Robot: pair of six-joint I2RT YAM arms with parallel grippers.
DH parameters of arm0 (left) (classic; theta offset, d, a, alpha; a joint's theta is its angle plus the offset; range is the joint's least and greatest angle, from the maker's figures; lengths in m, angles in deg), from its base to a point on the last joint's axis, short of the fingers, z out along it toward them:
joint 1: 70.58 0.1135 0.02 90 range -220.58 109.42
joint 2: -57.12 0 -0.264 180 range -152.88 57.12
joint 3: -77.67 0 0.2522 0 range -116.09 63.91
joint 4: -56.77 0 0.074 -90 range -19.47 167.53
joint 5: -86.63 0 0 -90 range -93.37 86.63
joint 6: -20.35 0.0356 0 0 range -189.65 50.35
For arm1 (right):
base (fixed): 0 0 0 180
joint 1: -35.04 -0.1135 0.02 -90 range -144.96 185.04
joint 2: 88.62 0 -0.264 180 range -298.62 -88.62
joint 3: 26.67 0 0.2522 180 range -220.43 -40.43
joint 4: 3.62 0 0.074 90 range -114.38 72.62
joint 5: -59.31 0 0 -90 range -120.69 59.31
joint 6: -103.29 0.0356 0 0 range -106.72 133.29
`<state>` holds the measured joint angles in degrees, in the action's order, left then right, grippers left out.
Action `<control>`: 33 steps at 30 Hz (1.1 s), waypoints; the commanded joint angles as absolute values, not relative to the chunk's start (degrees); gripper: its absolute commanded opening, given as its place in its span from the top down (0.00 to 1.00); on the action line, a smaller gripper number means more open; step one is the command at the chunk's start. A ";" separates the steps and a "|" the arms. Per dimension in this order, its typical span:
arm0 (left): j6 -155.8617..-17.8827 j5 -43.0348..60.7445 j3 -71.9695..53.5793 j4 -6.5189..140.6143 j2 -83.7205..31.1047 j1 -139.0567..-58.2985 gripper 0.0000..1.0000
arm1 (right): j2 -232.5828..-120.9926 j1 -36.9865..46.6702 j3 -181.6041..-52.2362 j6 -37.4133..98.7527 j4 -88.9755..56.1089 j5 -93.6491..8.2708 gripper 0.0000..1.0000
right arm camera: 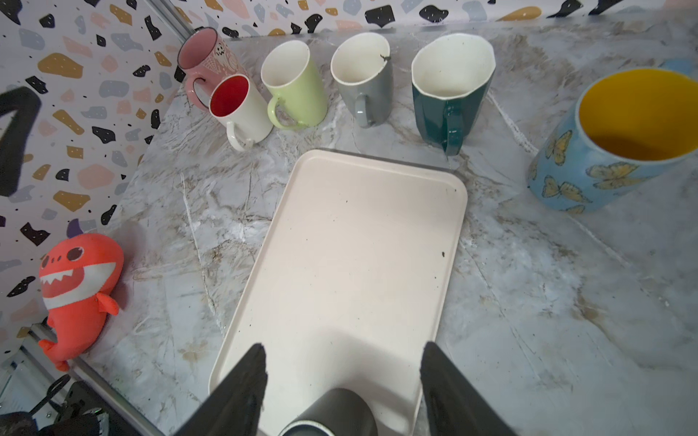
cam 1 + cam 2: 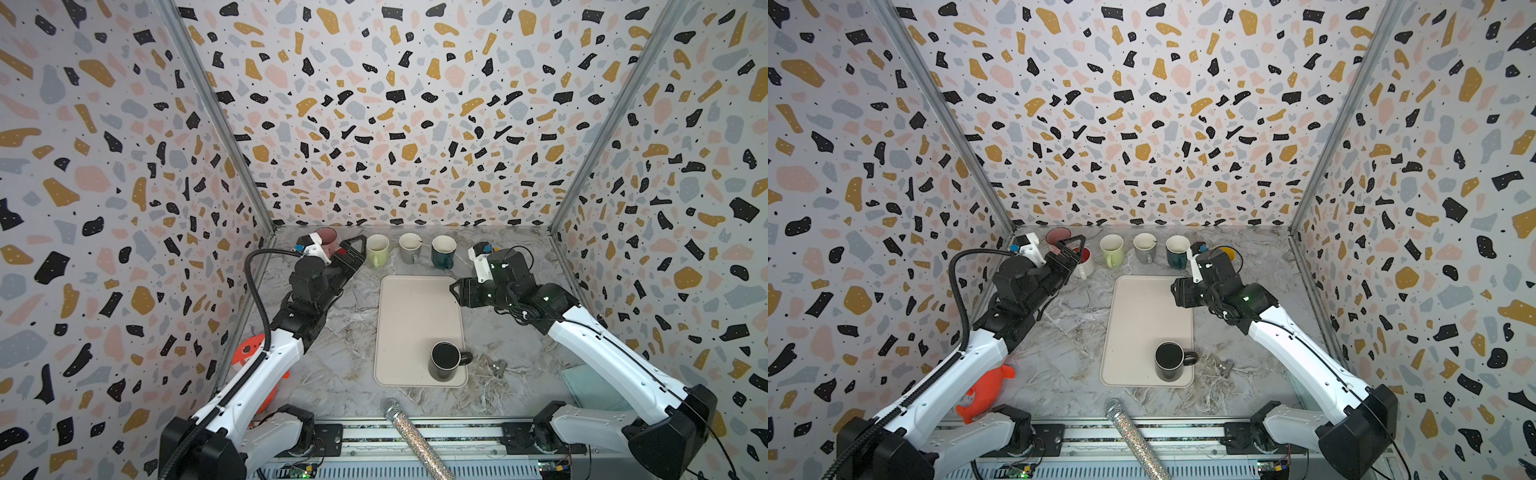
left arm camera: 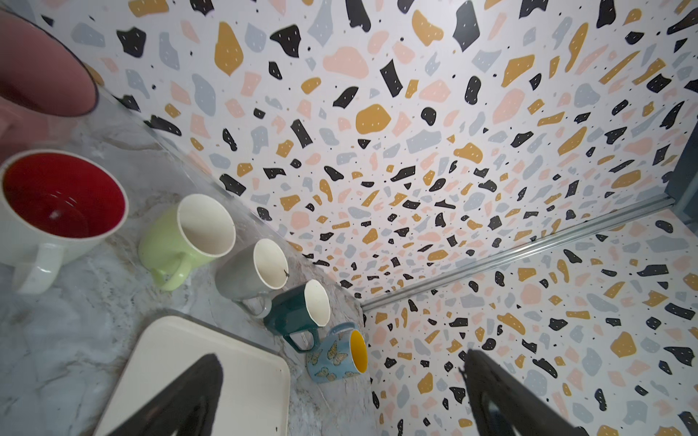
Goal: Turn the mug right side up
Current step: Rotate the mug on the tray.
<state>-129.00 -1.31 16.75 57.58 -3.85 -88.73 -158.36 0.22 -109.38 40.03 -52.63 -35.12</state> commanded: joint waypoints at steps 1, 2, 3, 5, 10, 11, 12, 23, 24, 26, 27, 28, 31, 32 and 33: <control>-122.38 -7.97 16.45 60.34 -2.15 -88.58 0.03 | -159.92 1.16 -114.24 44.79 -64.53 -41.72 0.34; -121.32 -9.55 15.79 62.42 -2.03 -88.56 0.03 | -160.88 1.64 -114.63 45.95 -66.86 -44.09 0.34; -120.72 -11.02 15.13 64.48 -2.05 -88.52 0.04 | -161.74 2.18 -114.35 47.37 -68.79 -46.64 0.35; -118.22 -13.66 14.21 67.88 -2.03 -88.58 0.04 | -162.49 3.52 -112.42 49.56 -70.01 -51.60 0.37; -117.83 -15.37 15.60 69.17 -1.44 -88.52 0.05 | -160.27 9.94 -105.10 58.71 -69.69 -57.77 0.40; -117.76 -15.35 15.94 68.95 -1.35 -88.58 0.05 | -159.56 11.17 -103.84 60.08 -69.37 -58.71 0.40; -117.74 -15.49 16.23 68.94 -1.24 -88.56 0.05 | -158.86 12.68 -102.37 61.59 -69.26 -60.15 0.40; -117.73 -16.60 16.62 69.38 -1.53 -88.54 0.05 | -153.01 16.94 -82.12 78.95 -59.08 -78.01 0.49; -117.73 -16.78 16.70 69.46 -1.46 -88.51 0.05 | -152.65 17.03 -81.11 79.89 -58.23 -78.44 0.49; -117.91 -17.06 17.04 69.39 -1.44 -88.52 0.05 | -152.21 17.12 -79.37 81.45 -56.96 -79.25 0.49; -118.07 -17.08 17.19 69.26 -1.43 -88.54 0.05 | -152.10 17.13 -78.77 82.18 -56.06 -79.29 0.49; -118.07 -17.09 17.24 69.25 -1.42 -88.51 0.05 | -151.85 17.11 -78.03 83.12 -54.77 -79.47 0.49; -118.34 -17.00 17.33 69.45 -1.51 -88.56 0.05 | -151.91 17.11 -74.76 85.87 -50.17 -80.48 0.50; -118.42 -17.00 17.33 69.56 -1.57 -88.52 0.05 | -152.04 17.12 -73.68 86.93 -48.49 -80.95 0.50; -118.43 -16.99 17.33 69.65 -1.51 -88.53 0.05 | -152.07 17.11 -72.34 88.33 -46.16 -81.26 0.50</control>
<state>-118.71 -16.11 16.75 70.52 -1.97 -88.73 -152.67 16.94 -74.62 83.13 -52.21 -79.09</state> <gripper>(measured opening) 0.949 0.502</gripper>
